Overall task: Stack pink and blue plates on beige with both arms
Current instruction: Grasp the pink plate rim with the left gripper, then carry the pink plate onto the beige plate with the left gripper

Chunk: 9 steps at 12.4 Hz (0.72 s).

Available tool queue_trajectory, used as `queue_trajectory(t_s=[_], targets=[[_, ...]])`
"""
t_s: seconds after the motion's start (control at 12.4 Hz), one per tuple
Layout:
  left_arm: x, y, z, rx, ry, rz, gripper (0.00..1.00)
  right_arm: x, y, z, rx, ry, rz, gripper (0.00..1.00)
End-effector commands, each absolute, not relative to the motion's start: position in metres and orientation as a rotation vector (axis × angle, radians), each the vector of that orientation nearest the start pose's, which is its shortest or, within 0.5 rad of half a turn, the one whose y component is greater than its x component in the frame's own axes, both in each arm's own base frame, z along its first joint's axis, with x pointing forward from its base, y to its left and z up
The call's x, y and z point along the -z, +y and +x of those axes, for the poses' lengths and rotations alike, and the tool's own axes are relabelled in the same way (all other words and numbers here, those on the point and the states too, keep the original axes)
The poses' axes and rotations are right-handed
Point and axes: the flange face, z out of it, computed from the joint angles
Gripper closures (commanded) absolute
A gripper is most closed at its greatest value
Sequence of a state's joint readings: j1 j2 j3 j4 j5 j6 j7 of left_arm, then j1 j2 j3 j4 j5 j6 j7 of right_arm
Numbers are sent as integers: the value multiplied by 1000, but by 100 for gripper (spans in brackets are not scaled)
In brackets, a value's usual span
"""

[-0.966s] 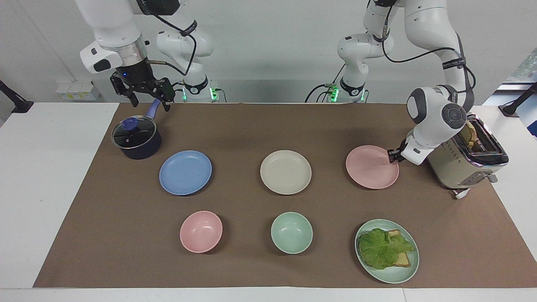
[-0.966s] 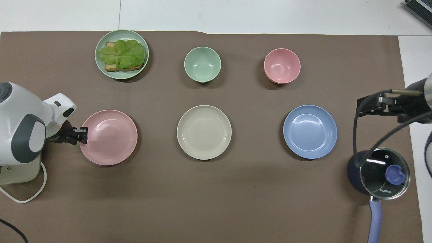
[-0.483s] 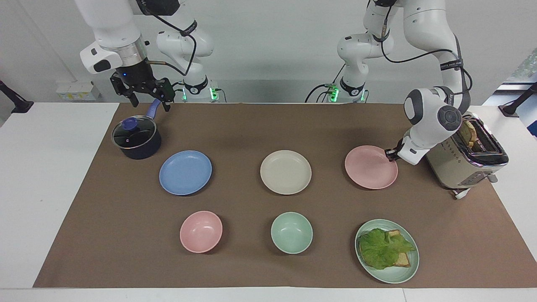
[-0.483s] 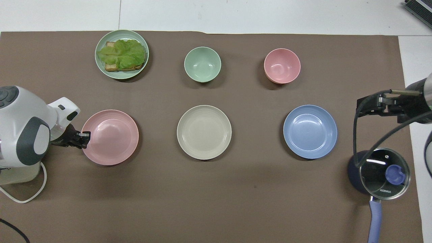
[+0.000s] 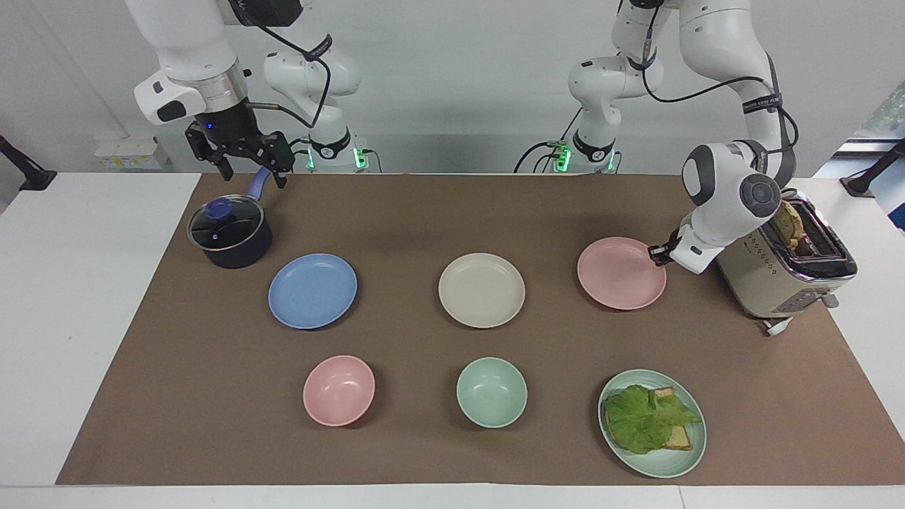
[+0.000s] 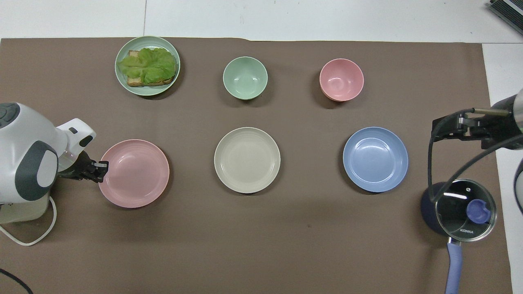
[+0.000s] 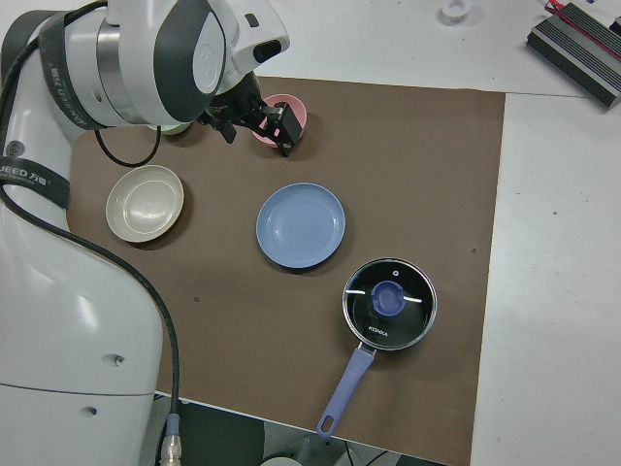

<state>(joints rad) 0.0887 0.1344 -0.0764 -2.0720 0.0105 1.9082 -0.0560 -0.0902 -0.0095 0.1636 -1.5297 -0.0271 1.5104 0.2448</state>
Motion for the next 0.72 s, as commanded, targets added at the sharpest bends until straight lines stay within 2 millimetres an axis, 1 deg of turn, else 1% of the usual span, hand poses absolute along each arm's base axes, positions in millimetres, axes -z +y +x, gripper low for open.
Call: queue_trajectory(t_s=[0.0,0.08,0.16,0.24,0.4,0.48,0.56,0.64], targets=[[-406,-14,547,-548,-93,-3139,100,-646,32,545,46,229,-3137,0],[-424,-27,548,-578,-66,-3134,100,-646,32,548,66,222,-3136,0],[-437,-36,548,-593,-93,-3143,100,-646,31,548,68,224,-3135,0],[-444,-51,549,-598,-136,-3168,100,-647,31,549,70,224,-3134,0],[-444,-117,548,-510,-186,-3204,100,-647,30,550,70,226,-3133,0],[-444,-157,543,-484,-207,-3222,100,-646,30,550,68,226,-3133,0],[-434,-201,537,-437,-189,-3233,100,-645,28,549,68,231,-3133,0],[-415,-246,529,-368,-189,-3243,100,-645,22,551,85,250,-3131,0]])
